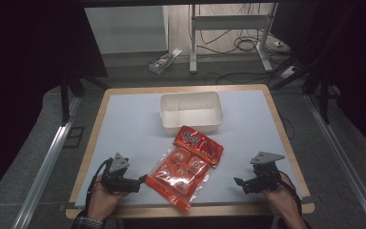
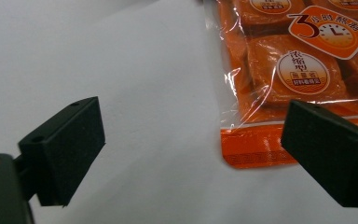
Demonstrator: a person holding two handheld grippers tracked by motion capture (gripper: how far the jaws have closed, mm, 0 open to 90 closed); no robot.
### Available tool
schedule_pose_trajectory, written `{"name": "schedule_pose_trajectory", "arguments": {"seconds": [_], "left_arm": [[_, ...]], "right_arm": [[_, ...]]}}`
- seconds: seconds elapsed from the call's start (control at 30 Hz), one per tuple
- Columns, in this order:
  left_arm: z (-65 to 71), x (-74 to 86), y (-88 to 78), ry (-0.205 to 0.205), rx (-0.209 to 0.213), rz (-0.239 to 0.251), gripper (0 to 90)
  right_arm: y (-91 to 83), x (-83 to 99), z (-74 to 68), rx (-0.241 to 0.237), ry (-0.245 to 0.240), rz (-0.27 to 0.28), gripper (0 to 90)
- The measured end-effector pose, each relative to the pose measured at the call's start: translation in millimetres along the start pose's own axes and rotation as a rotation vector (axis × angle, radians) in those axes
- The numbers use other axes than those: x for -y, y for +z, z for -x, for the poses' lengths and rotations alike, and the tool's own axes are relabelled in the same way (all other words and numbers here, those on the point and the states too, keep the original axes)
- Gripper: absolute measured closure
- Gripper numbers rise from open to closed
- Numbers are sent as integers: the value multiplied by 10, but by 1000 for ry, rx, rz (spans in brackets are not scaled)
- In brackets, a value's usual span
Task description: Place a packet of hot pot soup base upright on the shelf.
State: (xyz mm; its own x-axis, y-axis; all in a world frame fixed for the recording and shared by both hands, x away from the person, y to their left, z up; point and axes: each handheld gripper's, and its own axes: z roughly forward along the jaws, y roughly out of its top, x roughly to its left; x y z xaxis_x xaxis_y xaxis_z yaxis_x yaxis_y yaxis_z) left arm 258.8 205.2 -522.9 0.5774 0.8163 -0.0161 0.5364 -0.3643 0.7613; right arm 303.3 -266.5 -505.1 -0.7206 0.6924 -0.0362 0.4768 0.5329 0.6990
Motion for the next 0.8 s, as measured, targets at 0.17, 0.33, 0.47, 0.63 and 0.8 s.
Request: {"name": "schedule_pose_trajectory", "arguments": {"seconds": [0.17, 0.33, 0.47, 0.63, 0.8], "left_arm": [[3, -13, 19, -8, -5, -22, 123], [10, -32, 52, 2, -9, -36, 160], [19, -91, 70, 2, 6, -11, 233], [10, -181, 133, 0, 55, 8, 380], [3, -265, 214, 9, 89, 16, 508]], "right_arm": [[1, 1, -4, 1, -8, -5, 0], [17, -5, -17, -3, -8, -13, 0], [36, -10, -34, -10, -16, -22, 0], [44, -14, -48, -10, -21, -24, 0], [47, -10, -35, -10, -10, -26, 0]]}}
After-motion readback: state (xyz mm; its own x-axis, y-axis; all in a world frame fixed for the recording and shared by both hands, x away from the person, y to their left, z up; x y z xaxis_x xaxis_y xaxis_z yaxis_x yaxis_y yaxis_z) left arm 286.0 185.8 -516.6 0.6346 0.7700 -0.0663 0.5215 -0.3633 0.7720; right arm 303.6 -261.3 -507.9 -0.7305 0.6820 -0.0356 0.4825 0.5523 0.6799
